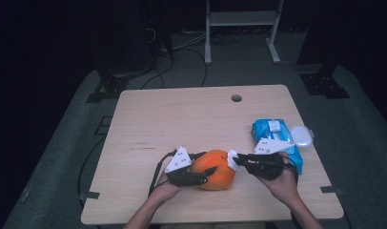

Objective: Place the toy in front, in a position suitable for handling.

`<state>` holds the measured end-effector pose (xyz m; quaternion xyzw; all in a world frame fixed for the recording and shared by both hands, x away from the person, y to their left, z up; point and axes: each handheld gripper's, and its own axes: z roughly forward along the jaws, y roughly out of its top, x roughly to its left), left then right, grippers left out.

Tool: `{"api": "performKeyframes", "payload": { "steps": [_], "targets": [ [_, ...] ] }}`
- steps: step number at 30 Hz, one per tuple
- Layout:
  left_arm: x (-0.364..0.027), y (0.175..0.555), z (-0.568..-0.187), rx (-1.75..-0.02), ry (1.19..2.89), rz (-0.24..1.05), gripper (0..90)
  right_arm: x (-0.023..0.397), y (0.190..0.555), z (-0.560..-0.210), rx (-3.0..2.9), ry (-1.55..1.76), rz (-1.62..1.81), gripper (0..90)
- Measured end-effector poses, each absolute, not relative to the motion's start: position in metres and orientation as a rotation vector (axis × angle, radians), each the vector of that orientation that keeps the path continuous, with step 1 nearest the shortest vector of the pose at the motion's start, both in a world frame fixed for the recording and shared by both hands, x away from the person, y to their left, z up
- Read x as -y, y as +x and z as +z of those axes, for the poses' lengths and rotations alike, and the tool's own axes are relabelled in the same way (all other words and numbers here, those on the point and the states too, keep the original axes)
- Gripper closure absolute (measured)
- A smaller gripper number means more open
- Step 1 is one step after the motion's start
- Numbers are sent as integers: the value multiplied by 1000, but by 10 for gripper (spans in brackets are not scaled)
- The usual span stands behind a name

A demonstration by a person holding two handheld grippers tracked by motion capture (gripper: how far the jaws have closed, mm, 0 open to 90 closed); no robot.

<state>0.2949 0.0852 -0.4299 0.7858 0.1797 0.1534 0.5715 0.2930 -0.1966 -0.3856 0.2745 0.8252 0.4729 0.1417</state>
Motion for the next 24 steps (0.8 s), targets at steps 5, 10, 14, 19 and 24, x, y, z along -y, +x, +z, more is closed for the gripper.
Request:
{"api": "performKeyframes", "payload": {
  "steps": [5,10,14,19,24],
  "targets": [
    [-82,295,-437,-394,1927,280,349,199,301,-405,-2453,820,1290,816],
    [-94,293,-438,-376,1951,256,329,211,301,-407,-2452,875,1301,818],
    [-90,292,-438,-373,1957,270,321,196,293,-399,-2448,796,1315,818],
    [-91,291,-438,-375,1963,272,318,189,289,-395,-2453,747,1319,818],
    [-92,293,-439,-383,1957,267,312,200,294,-404,-2479,809,1301,818]
  ]
}}
